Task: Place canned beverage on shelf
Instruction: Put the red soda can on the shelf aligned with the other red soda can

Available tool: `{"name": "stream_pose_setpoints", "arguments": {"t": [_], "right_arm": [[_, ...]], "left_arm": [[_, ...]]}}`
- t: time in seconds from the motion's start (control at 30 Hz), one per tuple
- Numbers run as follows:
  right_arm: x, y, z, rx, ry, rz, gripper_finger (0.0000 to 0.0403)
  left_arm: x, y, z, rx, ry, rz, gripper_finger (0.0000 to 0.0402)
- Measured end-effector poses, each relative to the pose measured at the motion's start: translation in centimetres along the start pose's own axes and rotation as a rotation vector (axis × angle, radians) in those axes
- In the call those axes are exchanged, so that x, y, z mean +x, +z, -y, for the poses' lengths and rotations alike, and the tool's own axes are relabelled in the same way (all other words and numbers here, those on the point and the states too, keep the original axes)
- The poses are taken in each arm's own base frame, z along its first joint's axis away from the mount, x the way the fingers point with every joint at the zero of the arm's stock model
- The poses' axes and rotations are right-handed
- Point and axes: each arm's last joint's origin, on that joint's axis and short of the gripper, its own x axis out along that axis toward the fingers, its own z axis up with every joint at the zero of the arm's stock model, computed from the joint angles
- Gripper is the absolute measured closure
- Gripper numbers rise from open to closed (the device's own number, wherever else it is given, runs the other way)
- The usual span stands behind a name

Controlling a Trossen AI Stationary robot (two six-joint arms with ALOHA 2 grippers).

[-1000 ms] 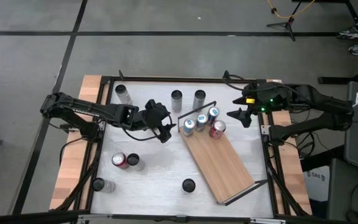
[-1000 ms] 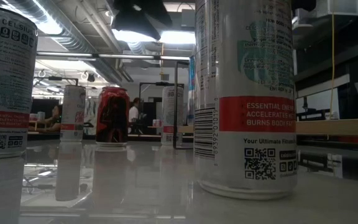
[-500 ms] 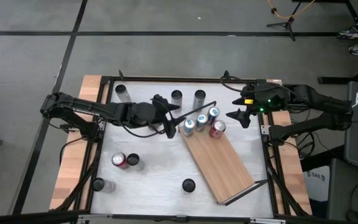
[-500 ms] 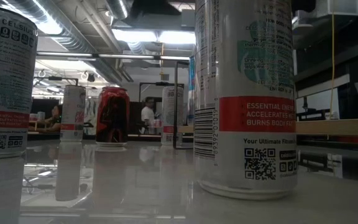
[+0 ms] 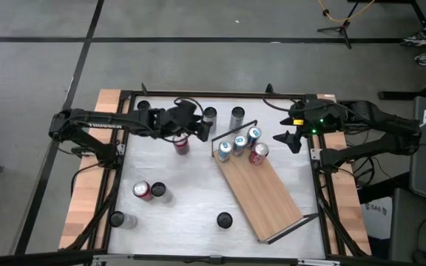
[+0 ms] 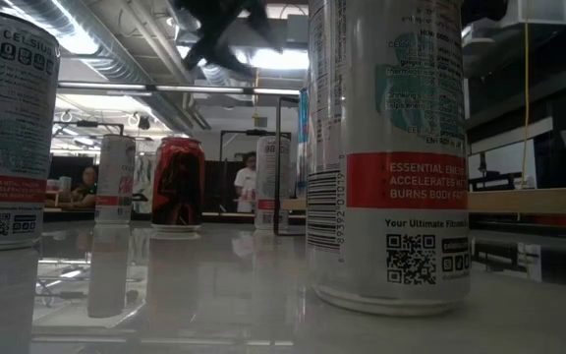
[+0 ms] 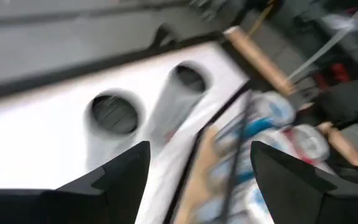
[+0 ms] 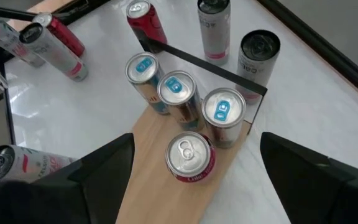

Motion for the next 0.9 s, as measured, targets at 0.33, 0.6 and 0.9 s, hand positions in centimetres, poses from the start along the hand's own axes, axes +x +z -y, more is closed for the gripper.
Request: {"name": "stream_pose_setpoints", "arguments": {"t": [0.33, 0.6, 0.9], "right_arm": [[0.0, -0.3, 0.1, -0.004, -0.014, -0.029, 0.0066], [0.0, -0.3, 0.1, -0.004, -0.014, -0.029, 0.0066], [0.0, -0.3, 0.1, -0.027, -0.014, -0.029, 0.0066]], "left_arm": [[-1.1, -1.6, -3.7, -0.204, 0.29, -0.258, 0.0144], [-1.8, -2.5, -4.7, -0.296, 0.422, -0.345, 0.0147], [-2.1, -3.0, -4.2, -0.33, 0.432, -0.302, 0.0147]]}}
